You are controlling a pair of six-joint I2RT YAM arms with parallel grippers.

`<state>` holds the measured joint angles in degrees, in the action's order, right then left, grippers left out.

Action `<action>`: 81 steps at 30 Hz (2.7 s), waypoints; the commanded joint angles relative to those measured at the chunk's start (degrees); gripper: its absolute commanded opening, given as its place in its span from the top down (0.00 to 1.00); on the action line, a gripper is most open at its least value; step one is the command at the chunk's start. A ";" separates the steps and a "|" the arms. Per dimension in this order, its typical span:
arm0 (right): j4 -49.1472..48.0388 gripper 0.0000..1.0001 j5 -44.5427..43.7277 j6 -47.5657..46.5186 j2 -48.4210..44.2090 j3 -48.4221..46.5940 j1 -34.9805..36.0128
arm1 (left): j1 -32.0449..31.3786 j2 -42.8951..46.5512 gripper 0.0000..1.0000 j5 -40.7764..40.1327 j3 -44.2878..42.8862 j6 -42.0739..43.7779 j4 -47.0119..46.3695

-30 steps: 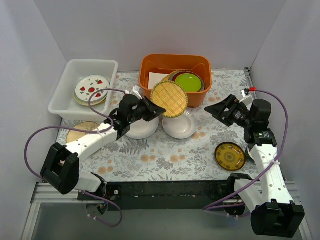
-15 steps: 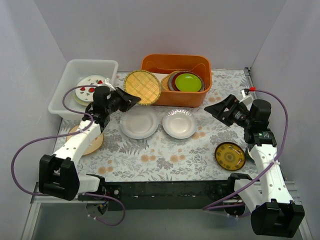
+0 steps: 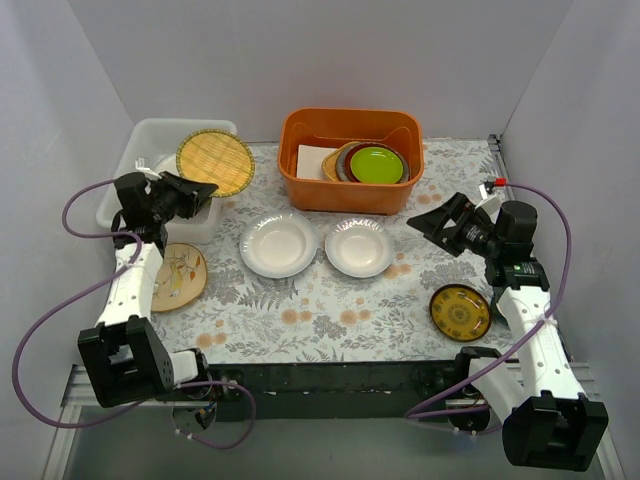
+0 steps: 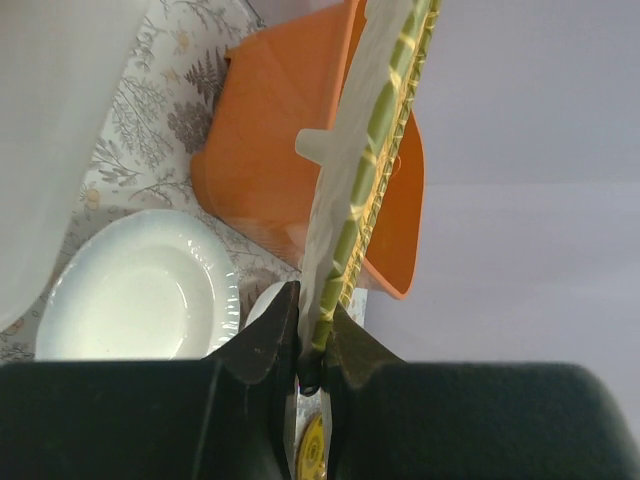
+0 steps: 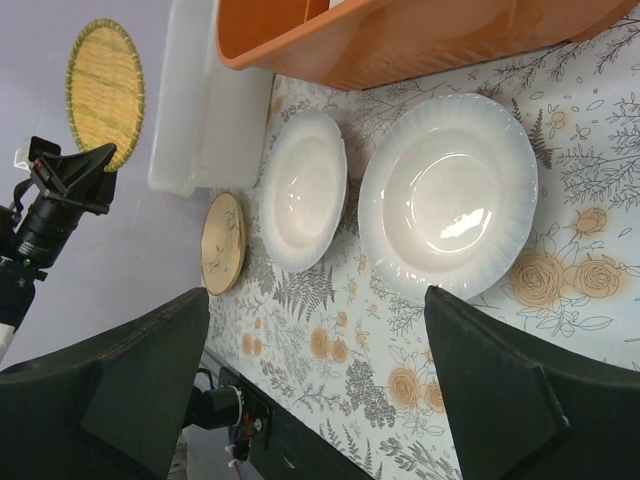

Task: Place the plates into the plastic bin on the countertop
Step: Place the plate in the plastic bin.

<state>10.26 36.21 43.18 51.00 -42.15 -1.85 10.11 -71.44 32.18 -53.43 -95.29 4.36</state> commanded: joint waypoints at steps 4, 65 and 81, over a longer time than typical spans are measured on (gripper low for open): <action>-2.35 0.04 0.00 -1.87 0.76 0.49 0.18 | 6.67 -1.50 1.00 7.71 -3.08 0.19 -4.01; 1.43 0.04 -7.38 -10.83 7.18 3.39 0.18 | 16.43 -41.32 0.91 1.30 -27.78 3.17 6.45; 0.72 0.04 -6.67 -10.48 7.44 3.92 0.26 | 16.26 -48.26 0.48 6.30 -37.25 7.65 14.53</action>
<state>13.19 28.67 32.82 58.50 -38.46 -1.85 26.13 -117.60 33.91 -84.86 -90.41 15.97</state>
